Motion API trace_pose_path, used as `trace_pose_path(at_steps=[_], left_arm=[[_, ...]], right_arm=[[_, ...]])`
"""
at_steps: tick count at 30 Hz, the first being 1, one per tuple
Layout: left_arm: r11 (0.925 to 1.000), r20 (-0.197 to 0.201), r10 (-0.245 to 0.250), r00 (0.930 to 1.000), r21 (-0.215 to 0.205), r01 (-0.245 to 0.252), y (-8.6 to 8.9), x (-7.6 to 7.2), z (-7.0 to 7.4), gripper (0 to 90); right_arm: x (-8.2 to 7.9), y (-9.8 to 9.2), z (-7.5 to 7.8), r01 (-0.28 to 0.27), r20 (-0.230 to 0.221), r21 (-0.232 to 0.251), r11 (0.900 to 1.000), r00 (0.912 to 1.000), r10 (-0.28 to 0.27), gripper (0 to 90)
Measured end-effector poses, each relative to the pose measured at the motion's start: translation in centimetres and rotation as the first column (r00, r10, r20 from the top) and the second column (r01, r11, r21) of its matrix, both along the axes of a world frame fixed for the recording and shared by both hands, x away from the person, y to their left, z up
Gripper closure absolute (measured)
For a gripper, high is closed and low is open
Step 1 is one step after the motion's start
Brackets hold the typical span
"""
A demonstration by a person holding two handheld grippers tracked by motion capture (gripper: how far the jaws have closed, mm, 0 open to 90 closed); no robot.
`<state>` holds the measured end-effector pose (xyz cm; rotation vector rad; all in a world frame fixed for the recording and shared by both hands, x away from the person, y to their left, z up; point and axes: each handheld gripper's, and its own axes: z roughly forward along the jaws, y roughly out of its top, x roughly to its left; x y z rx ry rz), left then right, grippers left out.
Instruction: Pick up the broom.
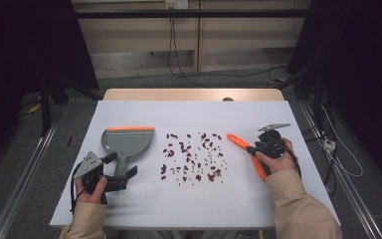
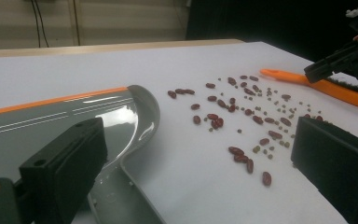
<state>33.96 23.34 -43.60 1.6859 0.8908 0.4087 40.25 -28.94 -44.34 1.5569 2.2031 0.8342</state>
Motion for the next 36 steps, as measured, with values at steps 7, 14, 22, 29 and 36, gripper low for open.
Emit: trace_pose_path(at_steps=[7,14,22,29,36], left_arm=[[1.0000,-0.003,-0.001,1.0000,0.003,0.001,0.0,0.1,-0.1,3.3],[1.0000,-0.007,0.000,1.0000,0.001,0.000,0.0,0.1,-0.1,3.2],[1.0000,-0.005,0.001,1.0000,0.002,-0.001,0.0,0.1,-0.1,3.2],[1.0000,-0.001,-0.001,1.0000,-0.001,0.001,-0.2,0.3,-0.1,3.2],[1.0000,0.001,0.003,1.0000,-0.008,-0.003,-0.3,0.3,0.0,3.3]], right_arm=[[1.1,0.4,-0.3,-0.014,-0.034,-0.028,1.000,0.9993,0.013,59.9],[1.5,1.0,-0.5,-0.054,-0.064,-0.071,0.996,0.9968,0.049,61.2],[2.5,1.2,-0.1,-0.062,-0.138,-0.089,0.994,0.9893,0.049,67.7],[2.7,0.9,-0.1,-0.046,-0.149,-0.070,0.997,0.9882,0.035,71.3],[2.6,1.0,0.0,-0.042,-0.138,-0.078,0.996,0.9899,0.031,71.5]])
